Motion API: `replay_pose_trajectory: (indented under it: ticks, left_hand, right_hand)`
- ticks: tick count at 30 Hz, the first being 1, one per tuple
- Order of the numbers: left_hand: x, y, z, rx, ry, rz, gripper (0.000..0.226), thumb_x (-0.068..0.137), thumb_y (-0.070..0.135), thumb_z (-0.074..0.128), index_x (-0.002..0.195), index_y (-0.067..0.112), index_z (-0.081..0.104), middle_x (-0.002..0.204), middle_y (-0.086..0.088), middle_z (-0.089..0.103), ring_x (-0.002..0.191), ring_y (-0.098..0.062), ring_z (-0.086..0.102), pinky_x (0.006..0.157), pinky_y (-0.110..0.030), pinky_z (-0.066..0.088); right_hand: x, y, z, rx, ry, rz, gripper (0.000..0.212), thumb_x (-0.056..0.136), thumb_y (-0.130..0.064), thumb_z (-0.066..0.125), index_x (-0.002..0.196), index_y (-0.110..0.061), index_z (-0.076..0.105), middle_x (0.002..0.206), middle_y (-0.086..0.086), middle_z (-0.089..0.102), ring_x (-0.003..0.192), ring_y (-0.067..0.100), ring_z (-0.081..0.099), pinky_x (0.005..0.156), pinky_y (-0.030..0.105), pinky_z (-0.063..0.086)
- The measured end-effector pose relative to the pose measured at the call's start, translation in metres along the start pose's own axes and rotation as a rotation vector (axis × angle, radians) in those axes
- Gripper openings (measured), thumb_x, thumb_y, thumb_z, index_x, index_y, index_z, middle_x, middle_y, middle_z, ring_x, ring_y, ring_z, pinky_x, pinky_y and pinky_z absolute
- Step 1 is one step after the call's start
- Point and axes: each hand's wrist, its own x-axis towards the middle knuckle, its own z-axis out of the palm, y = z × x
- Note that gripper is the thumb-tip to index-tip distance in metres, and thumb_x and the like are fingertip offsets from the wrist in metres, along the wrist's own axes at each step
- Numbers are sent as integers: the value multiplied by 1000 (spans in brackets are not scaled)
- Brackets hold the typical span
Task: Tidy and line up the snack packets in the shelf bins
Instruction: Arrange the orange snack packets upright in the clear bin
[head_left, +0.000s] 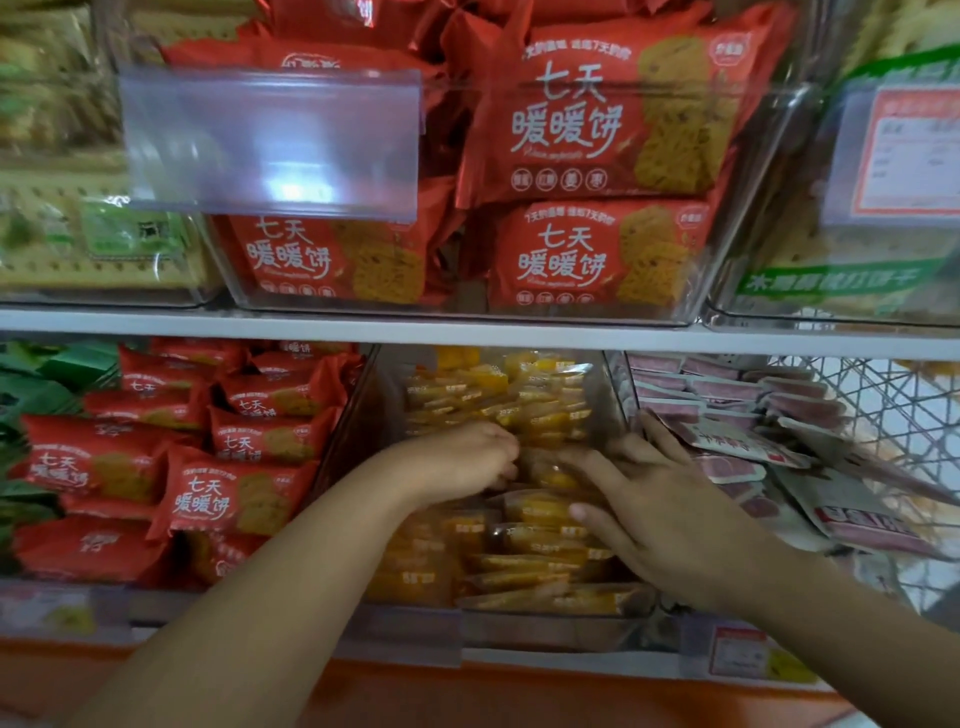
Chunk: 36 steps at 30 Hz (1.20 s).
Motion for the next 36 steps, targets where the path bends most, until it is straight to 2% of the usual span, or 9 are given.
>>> replay_pose_trajectory:
  ticks: [2, 4, 10, 16, 21, 25, 28, 32, 36]
  left_hand:
    - [0, 5, 6, 95, -44, 9, 41, 102, 35, 34, 141, 22, 41, 139, 6, 45, 130, -13, 38, 97, -18, 22]
    - [1, 5, 8, 154, -89, -4, 45, 101, 40, 34, 143, 24, 39, 148, 6, 36, 136, -13, 31, 97, -20, 19]
    - [17, -4, 2, 24, -82, -62, 40, 99, 36, 39, 133, 18, 51, 141, -3, 47, 127, -20, 44, 111, -38, 31]
    - [37, -11, 8, 40, 136, 30, 55, 100, 28, 38, 151, 30, 16, 158, 3, 16, 143, -20, 20, 112, -27, 21]
    - [45, -11, 8, 91, 172, 133, 51, 97, 24, 52, 143, 32, 32, 149, -2, 36, 134, -17, 38, 105, -29, 36]
    - [51, -3, 0, 62, 288, 151, 34, 88, 32, 65, 114, 31, 44, 121, 0, 57, 109, -15, 55, 89, -29, 45]
    - [51, 1, -5, 180, 251, 191, 17, 87, 33, 66, 96, 32, 52, 120, 3, 58, 115, -15, 54, 93, -31, 43]
    - [42, 5, -8, 304, 60, 215, 37, 88, 34, 64, 125, 28, 60, 139, 7, 50, 128, -10, 43, 94, -19, 29]
    - [48, 6, -7, 457, 78, 239, 40, 90, 30, 62, 129, 26, 57, 138, 5, 51, 125, -13, 46, 94, -21, 34]
  right_hand:
    - [-2, 2, 5, -82, 62, -30, 54, 97, -51, 14, 133, -27, 45, 103, -7, 68, 111, 17, 52, 108, 44, 17]
    - [-3, 3, 10, -110, 59, -79, 51, 97, -49, 18, 129, -27, 52, 112, -9, 66, 117, 18, 52, 106, 46, 18]
    - [5, 7, 6, -81, 68, -129, 51, 98, -47, 17, 126, -31, 57, 115, -11, 67, 104, 14, 64, 104, 40, 14]
    - [6, 5, 9, -67, 169, -121, 42, 91, -37, 34, 117, -30, 65, 110, -10, 69, 94, 15, 67, 102, 40, 17]
    - [5, 5, 13, -63, 223, -127, 40, 90, -36, 35, 115, -29, 65, 110, -11, 69, 93, 15, 67, 104, 47, 33]
    - [5, 4, 13, -62, 226, -125, 39, 90, -36, 36, 114, -30, 65, 110, -12, 69, 93, 12, 66, 98, 50, 39]
    - [5, 5, 14, -67, 223, -118, 38, 90, -36, 37, 116, -30, 64, 111, -12, 68, 94, 12, 66, 99, 50, 37]
    - [5, 5, 14, -55, 204, -116, 38, 90, -36, 37, 118, -30, 63, 111, -13, 68, 94, 11, 65, 104, 46, 32]
    - [6, 3, 13, -49, 187, -104, 39, 90, -37, 37, 118, -30, 63, 111, -12, 68, 94, 13, 65, 106, 44, 26]
